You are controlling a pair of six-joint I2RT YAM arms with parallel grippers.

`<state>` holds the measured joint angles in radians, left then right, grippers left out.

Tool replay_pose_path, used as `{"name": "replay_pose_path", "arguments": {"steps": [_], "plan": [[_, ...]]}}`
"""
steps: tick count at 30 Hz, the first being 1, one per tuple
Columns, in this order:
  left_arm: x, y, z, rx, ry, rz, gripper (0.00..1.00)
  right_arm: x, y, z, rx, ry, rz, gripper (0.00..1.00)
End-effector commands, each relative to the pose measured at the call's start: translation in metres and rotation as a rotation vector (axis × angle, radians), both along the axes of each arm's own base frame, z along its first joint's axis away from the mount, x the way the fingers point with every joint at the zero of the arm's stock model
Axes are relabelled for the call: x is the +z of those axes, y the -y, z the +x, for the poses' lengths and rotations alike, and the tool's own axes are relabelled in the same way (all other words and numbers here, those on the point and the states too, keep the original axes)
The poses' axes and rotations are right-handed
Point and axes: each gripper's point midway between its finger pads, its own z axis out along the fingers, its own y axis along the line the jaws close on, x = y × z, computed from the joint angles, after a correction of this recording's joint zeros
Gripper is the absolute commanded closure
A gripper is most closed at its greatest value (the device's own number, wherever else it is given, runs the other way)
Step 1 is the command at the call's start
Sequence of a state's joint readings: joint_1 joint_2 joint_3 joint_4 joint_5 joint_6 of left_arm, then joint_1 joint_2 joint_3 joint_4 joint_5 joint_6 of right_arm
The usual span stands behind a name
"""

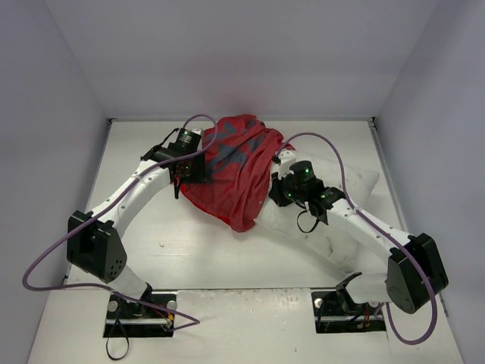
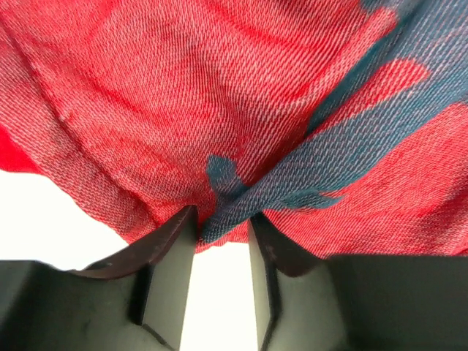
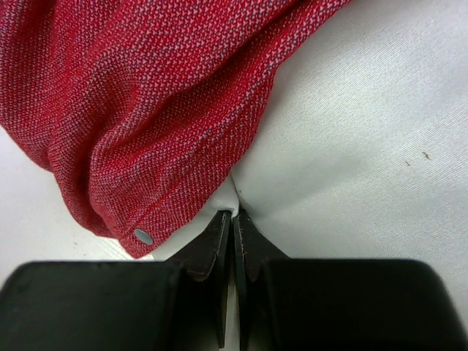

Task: Put the pillow into the pillowcase

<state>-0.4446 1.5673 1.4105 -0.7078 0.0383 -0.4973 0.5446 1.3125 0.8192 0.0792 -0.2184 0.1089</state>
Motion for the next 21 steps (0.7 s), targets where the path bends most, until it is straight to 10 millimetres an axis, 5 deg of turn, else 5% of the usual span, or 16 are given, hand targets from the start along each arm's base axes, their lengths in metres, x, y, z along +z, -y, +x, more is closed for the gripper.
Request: {"name": "replay_pose_path", "arguments": {"steps": [1,2,5,7,10,14,18,21], "plan": [[0.017,-0.001,0.001,-0.018,0.054,-0.018,0.79,0.025,-0.017,0.012,0.014,0.054,0.072,1.0],[0.014,0.0,-0.003,-0.015,0.037,-0.027,0.97,0.028,-0.019,0.013,0.016,0.059,0.085,1.0],[0.021,0.018,-0.013,-0.035,-0.012,-0.122,1.0,0.034,-0.025,0.015,0.014,0.062,0.127,1.0],[0.036,0.053,-0.028,-0.091,-0.084,-0.294,1.0,0.038,-0.029,0.016,0.0,0.059,0.157,1.0],[0.081,0.106,-0.05,-0.205,-0.122,-0.485,1.0,0.045,-0.033,0.019,-0.021,0.069,0.195,1.0],[0.135,0.133,-0.042,-0.181,-0.028,-0.763,1.0,0.053,-0.039,0.022,-0.049,0.093,0.243,1.0],[0.101,0.14,-0.032,-0.12,-0.072,-0.746,1.0,0.054,-0.046,0.022,-0.058,0.093,0.269,1.0],[0.076,0.155,-0.041,-0.129,-0.14,-0.707,1.0,0.059,-0.053,0.021,-0.058,0.109,0.289,1.0]]}}
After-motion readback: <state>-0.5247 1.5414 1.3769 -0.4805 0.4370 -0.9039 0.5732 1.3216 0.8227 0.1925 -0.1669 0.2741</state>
